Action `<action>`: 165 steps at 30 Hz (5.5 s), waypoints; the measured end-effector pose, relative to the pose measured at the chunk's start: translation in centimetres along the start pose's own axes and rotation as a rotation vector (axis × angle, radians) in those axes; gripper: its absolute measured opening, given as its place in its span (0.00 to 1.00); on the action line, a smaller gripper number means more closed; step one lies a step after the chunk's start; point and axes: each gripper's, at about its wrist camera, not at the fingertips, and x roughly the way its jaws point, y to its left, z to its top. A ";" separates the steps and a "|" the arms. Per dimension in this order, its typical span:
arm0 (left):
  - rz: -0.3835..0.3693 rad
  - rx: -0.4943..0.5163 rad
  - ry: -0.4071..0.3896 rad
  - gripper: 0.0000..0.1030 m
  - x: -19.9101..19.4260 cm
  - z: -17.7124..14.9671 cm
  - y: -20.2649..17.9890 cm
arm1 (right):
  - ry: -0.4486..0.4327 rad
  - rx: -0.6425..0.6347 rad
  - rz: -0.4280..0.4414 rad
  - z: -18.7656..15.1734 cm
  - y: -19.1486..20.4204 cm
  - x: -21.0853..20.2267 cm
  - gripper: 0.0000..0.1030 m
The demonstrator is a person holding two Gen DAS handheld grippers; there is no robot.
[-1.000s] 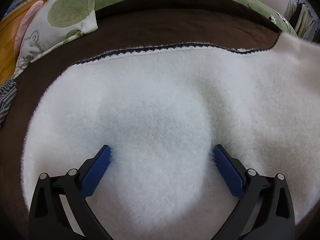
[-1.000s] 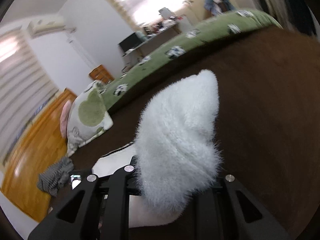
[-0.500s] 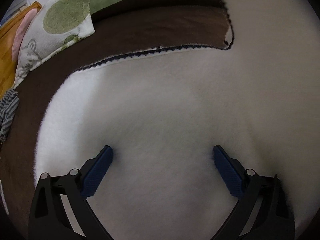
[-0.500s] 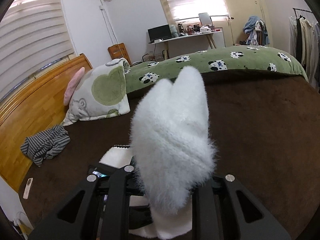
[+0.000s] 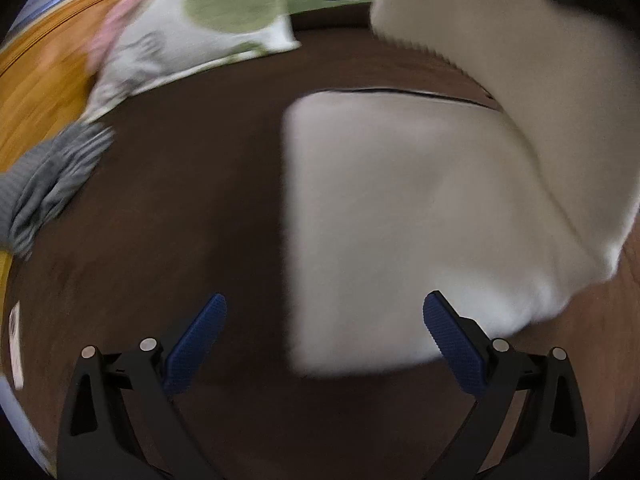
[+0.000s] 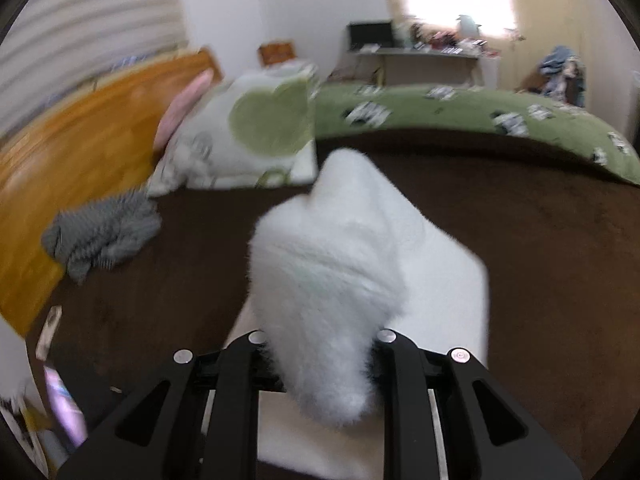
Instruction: Fold large clothes
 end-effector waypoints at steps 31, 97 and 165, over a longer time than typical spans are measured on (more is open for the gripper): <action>0.028 -0.233 0.022 0.94 -3.2 -7.6 10.1 | 0.241 -0.309 0.004 -8.1 10.7 6.6 0.88; -0.234 -0.340 0.013 0.95 4.4 -3.2 2.1 | 0.260 0.088 0.060 -8.2 -9.1 -0.5 0.26; -0.652 -0.141 0.091 0.46 11.2 7.4 1.0 | 0.257 0.257 0.395 -4.1 -13.5 9.8 0.43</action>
